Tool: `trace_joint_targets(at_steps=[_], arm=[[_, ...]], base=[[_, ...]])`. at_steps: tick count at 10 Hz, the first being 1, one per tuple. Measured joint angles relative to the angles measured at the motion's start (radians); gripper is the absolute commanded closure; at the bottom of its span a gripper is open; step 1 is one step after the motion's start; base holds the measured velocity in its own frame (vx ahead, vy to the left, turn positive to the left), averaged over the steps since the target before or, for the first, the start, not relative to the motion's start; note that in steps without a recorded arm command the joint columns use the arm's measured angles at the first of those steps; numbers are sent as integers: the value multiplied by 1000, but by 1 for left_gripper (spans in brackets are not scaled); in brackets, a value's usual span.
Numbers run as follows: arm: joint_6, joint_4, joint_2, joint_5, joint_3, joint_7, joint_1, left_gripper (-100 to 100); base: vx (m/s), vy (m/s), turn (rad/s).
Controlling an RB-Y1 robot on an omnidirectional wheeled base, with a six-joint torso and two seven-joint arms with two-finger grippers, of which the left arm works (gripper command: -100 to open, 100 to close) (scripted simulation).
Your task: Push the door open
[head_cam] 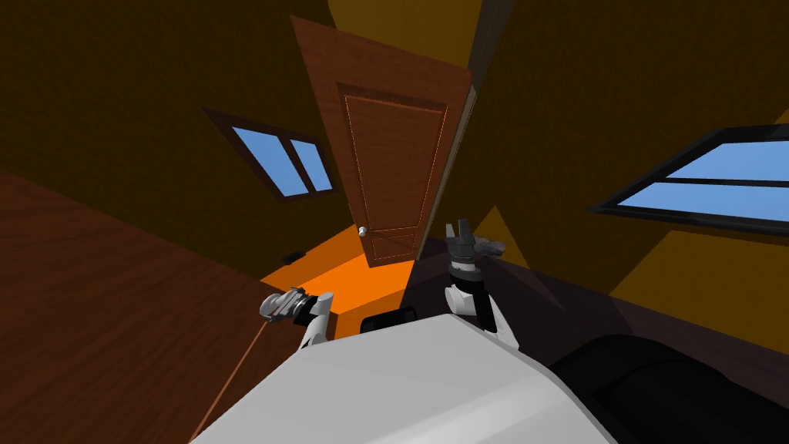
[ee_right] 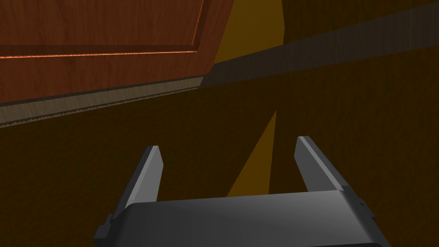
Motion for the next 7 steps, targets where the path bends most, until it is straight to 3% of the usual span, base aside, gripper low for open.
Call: trace_joint_targets(at_steps=[2,3,4,5,6,7], arm=[[11,-30,-11,6,2,-8,5,100],[24,-66,-30,9,5,-28,10,100],[27,-64,-19,13,10,-34,2,100],[-2,-1,10,4,0,-2,-15,100],[-20,40,24,0,-4,19,-22,100],[-18,38,22,0,-3,22,-14,100]], base=[[-64,28,-32],[-19,-23,-25],[4,-25,55],[36,1,9],[19,4,-60],[-20,-7,-1]])
